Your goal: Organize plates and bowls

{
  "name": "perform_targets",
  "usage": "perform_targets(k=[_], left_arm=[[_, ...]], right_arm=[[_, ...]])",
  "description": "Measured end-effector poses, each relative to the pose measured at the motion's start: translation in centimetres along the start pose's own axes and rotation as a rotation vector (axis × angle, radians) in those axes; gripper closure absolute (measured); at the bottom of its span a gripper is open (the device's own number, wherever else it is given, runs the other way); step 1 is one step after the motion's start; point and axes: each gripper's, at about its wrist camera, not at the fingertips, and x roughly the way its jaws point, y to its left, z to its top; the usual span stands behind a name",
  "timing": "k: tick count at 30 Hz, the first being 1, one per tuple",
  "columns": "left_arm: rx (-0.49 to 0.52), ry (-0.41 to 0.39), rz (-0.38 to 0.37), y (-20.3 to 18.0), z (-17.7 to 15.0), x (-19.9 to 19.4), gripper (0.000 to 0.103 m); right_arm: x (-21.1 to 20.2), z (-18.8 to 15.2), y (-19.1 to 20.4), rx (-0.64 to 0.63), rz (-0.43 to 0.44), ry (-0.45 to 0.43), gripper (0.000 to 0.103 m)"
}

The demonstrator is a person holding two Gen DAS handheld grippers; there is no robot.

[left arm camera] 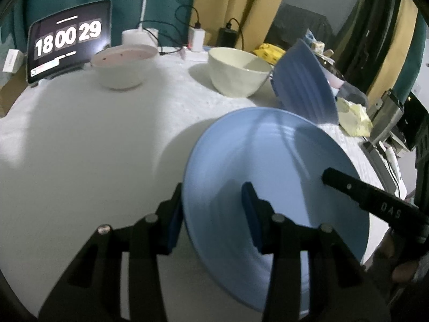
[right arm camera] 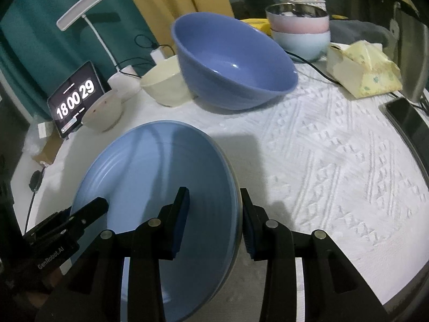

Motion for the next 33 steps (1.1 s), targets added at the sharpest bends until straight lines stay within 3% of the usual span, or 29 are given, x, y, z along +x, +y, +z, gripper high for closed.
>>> perform_targets(k=[17,33], left_arm=[[-0.091,-0.064,0.050,7.3,0.6,-2.9,0.060],[-0.195,-0.099,0.119,15.5,0.8,-4.4,0.060]], right_arm=[[1.6,1.5,7.9,-0.115,0.038,0.002,0.064],[5.4,2.5,16.3,-0.224,0.089,0.037,0.064]])
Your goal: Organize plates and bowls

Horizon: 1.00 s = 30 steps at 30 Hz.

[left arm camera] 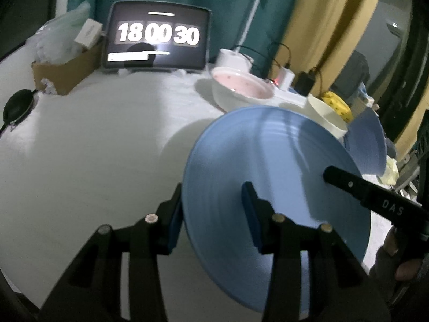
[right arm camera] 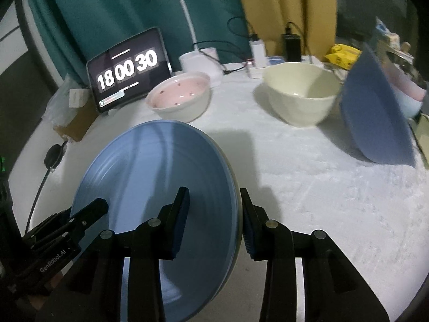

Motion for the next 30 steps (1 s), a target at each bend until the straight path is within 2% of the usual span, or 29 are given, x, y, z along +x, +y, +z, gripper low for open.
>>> perform_targets(k=[7,16,30], left_arm=[[-0.027,0.007,0.029,2.6,0.6,0.6,0.060],[-0.042,0.044,0.058,4.5,0.7,2.3,0.060],[0.037,0.018,0.102,3.6,0.4,2.7,0.060]], right_arm=[[2.4,0.9,2.4,-0.023,0.021,0.024,0.064],[5.0,1.5,3.6,-0.028,0.031,0.068,0.064],[7.0,1.0,2.9,0.000,0.020,0.122,0.061]])
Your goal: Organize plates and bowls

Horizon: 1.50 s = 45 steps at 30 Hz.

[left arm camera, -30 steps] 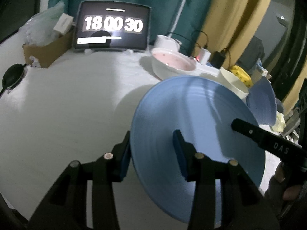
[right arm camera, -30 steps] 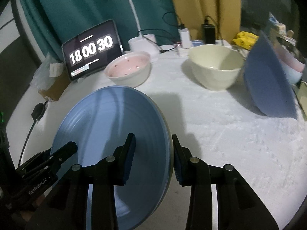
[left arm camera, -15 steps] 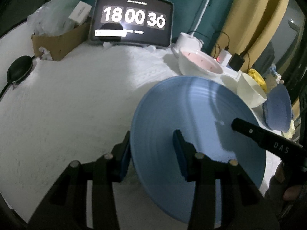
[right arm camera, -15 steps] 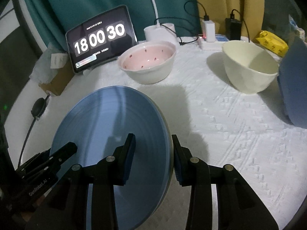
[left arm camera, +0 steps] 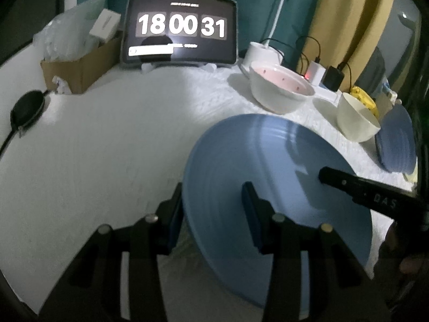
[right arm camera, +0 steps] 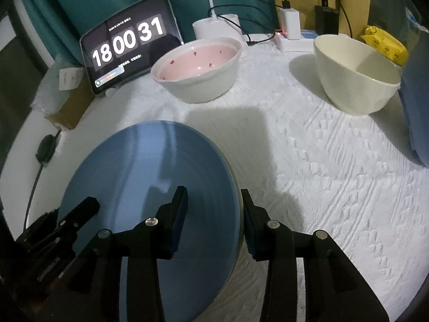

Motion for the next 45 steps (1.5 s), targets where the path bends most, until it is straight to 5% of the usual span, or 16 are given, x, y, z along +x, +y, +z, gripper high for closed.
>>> perform_targets(k=[9,21,45], left_arm=[[-0.043,0.024,0.013,0.2,0.2,-0.3,0.059],[-0.049,-0.073,0.075,-0.2,0.6,-3.9,0.058],[0.081,-0.122,0.018,-9.2,-0.2,-7.6,0.057]], right_arm=[[-0.3,-0.2,0.2,-0.031,-0.011,0.011,0.061],[-3.8,-0.6,-0.5,-0.042,-0.032,-0.053,0.061],[-11.1,-2.9,-7.6,0.048,-0.047,-0.166,0.061]])
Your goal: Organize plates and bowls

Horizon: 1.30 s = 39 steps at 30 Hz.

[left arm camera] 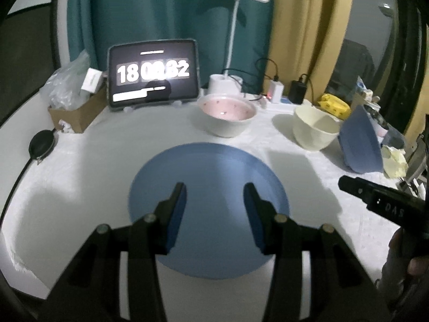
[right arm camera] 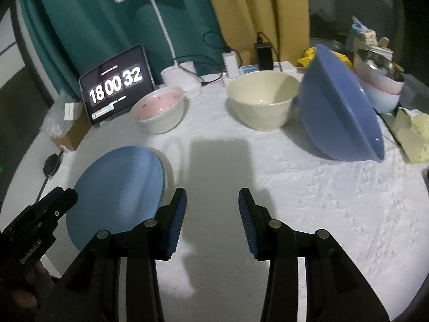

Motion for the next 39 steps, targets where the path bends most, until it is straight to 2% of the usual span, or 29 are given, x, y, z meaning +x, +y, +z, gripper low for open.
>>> perform_targets(k=[20,39], left_arm=[[0.129,-0.008,-0.062,-8.5,0.6,-0.8,0.057],[0.214,-0.029,-0.103,-16.1,2.0,-0.2,0.057]], right_arm=[[-4.3,-0.6,-8.6,0.123,-0.030,-0.075,0.061],[-6.4,0.2,-15.6,0.177,-0.052,-0.119,0.061]])
